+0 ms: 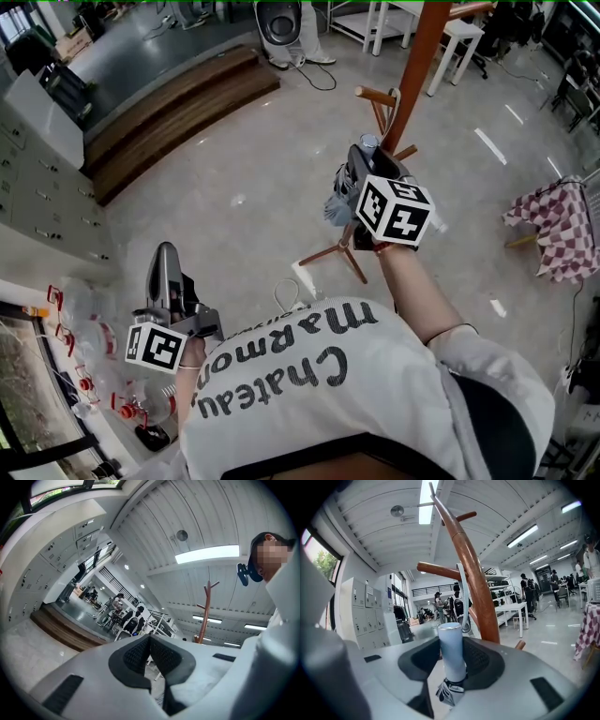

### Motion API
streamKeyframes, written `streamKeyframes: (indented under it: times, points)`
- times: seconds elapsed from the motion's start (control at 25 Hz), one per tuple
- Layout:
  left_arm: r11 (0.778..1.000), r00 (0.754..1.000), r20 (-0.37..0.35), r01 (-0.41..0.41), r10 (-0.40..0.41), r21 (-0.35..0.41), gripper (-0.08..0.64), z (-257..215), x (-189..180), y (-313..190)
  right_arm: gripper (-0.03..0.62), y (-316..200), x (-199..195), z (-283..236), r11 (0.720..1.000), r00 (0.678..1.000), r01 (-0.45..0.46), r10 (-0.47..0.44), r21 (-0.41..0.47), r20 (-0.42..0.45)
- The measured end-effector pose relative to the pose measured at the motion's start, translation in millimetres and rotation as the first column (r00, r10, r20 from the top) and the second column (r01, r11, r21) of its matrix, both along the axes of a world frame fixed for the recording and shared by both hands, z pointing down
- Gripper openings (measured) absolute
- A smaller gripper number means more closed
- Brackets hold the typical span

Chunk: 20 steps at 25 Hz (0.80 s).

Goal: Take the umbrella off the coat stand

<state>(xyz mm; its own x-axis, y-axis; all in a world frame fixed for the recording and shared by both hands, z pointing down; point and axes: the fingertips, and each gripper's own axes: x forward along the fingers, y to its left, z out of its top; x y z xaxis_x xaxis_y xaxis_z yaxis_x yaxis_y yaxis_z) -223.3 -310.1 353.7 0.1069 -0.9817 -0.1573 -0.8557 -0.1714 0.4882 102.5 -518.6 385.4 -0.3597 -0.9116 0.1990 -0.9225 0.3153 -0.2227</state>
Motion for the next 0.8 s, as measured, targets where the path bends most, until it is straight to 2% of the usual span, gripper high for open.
streamKeyframes:
  times: [0.8]
  points:
    - [1.0,1.0,-0.005,-0.021,0.021,0.02,0.021,-7,1,15,0.163,29,-2,-28,0.999,1.0,0.018,-0.018,0.048,0.003]
